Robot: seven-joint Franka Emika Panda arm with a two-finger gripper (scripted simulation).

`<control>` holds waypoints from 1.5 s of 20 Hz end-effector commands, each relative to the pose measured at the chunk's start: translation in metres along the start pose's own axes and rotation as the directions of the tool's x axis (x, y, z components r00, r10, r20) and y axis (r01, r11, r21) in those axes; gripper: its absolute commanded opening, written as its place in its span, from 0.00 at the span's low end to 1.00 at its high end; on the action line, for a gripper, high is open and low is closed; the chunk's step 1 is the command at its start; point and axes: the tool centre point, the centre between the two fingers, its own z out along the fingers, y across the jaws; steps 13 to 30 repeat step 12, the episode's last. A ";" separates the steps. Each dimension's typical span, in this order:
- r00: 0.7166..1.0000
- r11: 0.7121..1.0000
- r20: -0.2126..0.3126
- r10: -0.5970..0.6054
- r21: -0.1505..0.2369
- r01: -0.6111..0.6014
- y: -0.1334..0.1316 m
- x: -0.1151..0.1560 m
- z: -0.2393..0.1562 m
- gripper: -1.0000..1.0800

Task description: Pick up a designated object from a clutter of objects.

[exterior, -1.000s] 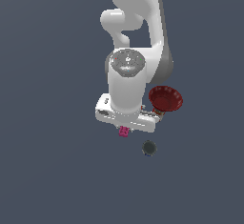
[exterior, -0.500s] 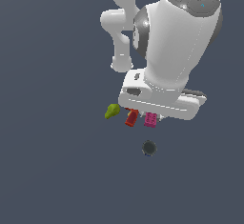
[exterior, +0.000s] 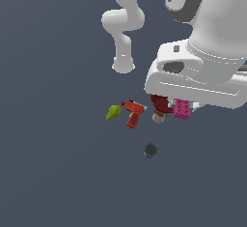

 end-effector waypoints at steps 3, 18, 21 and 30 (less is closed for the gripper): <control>1.000 1.000 0.001 0.001 0.000 -0.001 -0.013 0.000 -0.016 0.00; 1.000 1.000 0.001 0.001 0.000 -0.001 -0.022 0.001 -0.027 0.00; 1.000 1.000 0.001 0.001 0.000 -0.001 -0.022 0.001 -0.027 0.00; 1.000 1.000 0.001 0.001 0.000 -0.001 -0.022 0.001 -0.027 0.00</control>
